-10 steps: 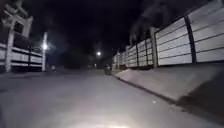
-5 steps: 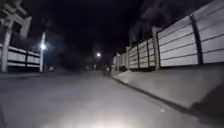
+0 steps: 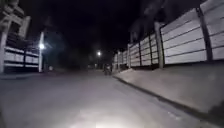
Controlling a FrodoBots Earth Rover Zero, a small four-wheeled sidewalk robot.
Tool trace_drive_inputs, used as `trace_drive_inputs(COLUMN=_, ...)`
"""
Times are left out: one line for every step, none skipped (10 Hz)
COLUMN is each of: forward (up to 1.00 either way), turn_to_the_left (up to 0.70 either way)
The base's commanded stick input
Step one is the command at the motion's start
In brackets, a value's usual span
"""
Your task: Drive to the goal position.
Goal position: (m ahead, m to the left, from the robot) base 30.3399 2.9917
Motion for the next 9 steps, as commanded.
trace_drive_inputs(forward=0.7, turn_to_the_left=0.0)
trace_drive_inputs(forward=0.7, turn_to_the_left=0.0)
trace_drive_inputs(forward=0.7, turn_to_the_left=0.0)
trace_drive_inputs(forward=0.7, turn_to_the_left=0.0)
trace_drive_inputs(forward=0.7, turn_to_the_left=0.0)
trace_drive_inputs(forward=0.7, turn_to_the_left=0.0)
trace_drive_inputs(forward=0.7, turn_to_the_left=0.0)
trace_drive_inputs(forward=0.7, turn_to_the_left=0.0)
trace_drive_inputs(forward=0.7, turn_to_the_left=0.0)
